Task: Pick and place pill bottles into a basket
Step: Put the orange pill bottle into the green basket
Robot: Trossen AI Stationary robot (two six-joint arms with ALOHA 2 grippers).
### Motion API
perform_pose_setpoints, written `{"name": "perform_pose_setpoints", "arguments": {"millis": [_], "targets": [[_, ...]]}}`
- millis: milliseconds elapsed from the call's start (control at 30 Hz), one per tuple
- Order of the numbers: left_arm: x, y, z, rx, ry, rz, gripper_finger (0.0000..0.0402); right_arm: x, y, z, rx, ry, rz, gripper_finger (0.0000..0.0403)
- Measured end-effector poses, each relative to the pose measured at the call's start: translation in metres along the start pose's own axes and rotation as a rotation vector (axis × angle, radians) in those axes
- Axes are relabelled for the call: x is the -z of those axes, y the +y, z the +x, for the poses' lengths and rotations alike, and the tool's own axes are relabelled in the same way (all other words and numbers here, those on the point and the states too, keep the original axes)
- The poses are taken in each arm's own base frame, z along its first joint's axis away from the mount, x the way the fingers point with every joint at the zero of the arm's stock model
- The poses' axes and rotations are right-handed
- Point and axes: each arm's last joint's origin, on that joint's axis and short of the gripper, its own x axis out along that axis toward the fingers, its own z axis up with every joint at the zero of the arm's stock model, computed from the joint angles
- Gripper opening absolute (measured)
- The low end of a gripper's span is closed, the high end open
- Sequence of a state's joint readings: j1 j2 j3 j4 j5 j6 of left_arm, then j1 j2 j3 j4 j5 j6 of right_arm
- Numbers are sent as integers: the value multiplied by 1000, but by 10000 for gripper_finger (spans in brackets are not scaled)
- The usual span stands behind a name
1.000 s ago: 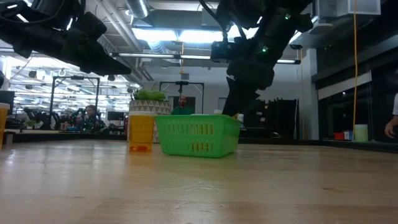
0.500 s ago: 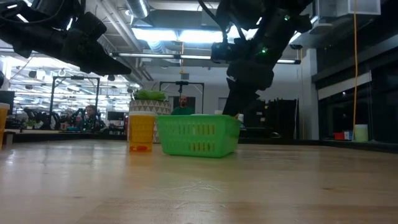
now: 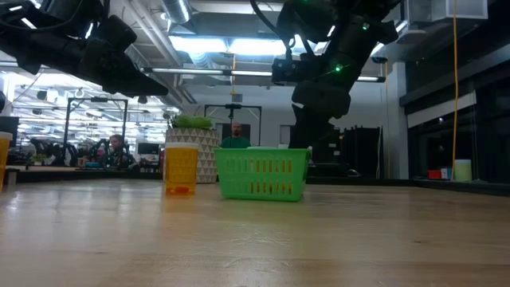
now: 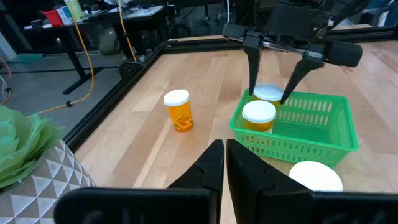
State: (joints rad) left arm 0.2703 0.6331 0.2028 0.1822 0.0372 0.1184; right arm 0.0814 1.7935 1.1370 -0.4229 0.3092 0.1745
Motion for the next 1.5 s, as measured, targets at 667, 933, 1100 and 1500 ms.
{"name": "perform_pose_setpoints", "arguments": {"millis": [667, 933, 1100, 1500], "targets": [[0, 0, 0, 0, 0, 0, 16, -1, 0, 0, 8, -8, 3, 230], [0, 0, 0, 0, 0, 0, 15, -1, 0, 0, 10, -9, 3, 229], [0, 0, 0, 0, 0, 0, 15, -1, 0, 0, 10, -9, 3, 229], [0, 0, 0, 0, 0, 0, 15, -1, 0, 0, 10, -10, 5, 222]]}}
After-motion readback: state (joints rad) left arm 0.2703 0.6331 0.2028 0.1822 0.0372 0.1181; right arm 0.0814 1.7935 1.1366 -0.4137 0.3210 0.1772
